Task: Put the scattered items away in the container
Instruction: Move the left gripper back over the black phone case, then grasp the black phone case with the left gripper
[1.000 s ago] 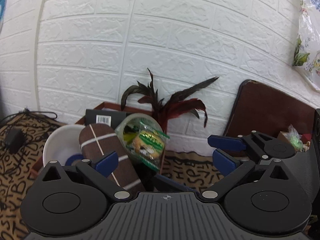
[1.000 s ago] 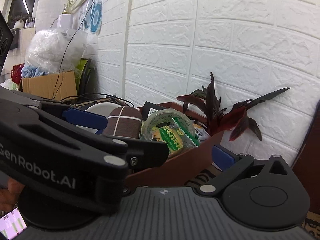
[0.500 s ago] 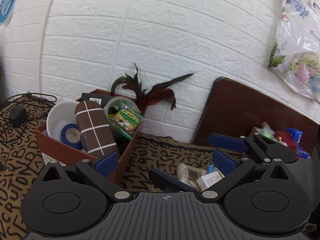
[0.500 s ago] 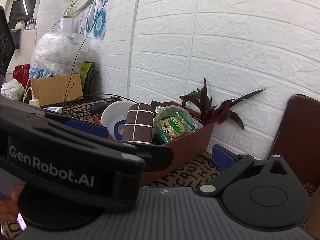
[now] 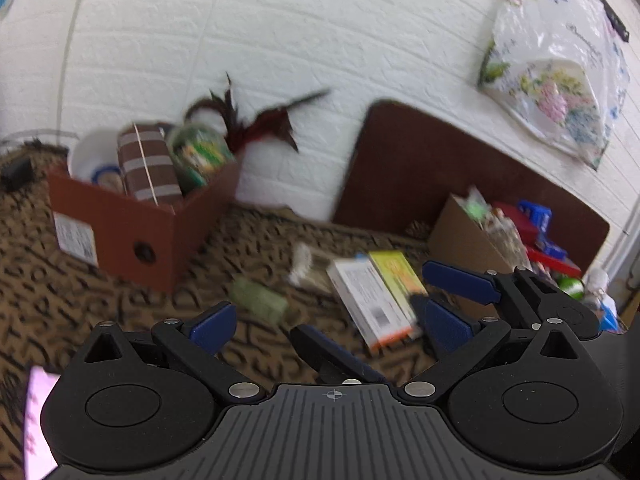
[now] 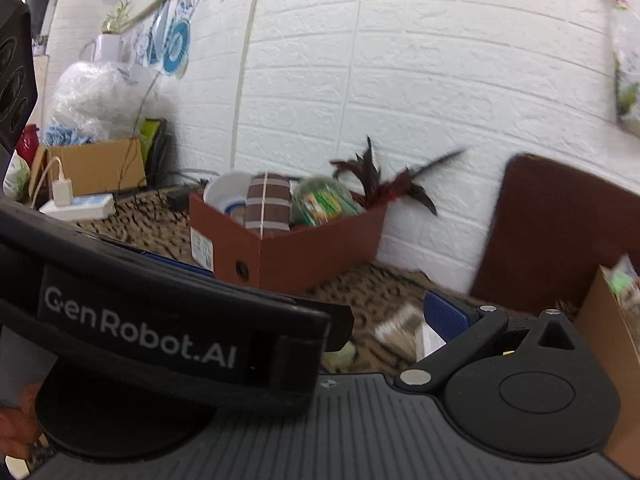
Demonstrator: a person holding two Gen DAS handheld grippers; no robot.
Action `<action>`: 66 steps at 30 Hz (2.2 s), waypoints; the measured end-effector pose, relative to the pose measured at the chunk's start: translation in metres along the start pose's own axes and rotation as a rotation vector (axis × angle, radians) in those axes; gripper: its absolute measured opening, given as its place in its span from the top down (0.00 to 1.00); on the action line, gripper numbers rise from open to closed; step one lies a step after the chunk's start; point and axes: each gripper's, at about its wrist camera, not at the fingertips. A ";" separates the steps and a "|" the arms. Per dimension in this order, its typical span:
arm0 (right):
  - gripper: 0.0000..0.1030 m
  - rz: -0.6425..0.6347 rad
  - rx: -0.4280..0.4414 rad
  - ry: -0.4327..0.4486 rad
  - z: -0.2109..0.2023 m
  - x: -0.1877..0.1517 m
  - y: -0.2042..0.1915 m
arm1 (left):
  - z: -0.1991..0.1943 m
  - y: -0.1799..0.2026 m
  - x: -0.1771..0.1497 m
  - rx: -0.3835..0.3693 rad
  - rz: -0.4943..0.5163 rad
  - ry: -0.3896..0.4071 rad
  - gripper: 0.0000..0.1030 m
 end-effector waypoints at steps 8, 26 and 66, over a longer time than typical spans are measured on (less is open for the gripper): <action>0.00 0.035 -0.075 -0.132 -0.008 -0.057 0.009 | 0.032 0.013 -0.055 -0.068 -0.051 -0.153 0.00; 0.01 0.184 -0.230 -0.209 0.002 -0.091 0.066 | 0.080 0.024 -0.059 -0.119 -0.060 -0.217 0.08; 0.80 0.069 0.085 -0.297 -0.034 -0.078 0.026 | 0.077 -0.011 -0.059 -0.032 -0.135 -0.242 0.20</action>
Point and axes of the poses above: each gripper's, at about its wrist camera, not at the fingertips, and z roughly the way its jaws point, y to its right, x to its top, and after that the axes turned 4 degrees about z, right-handed
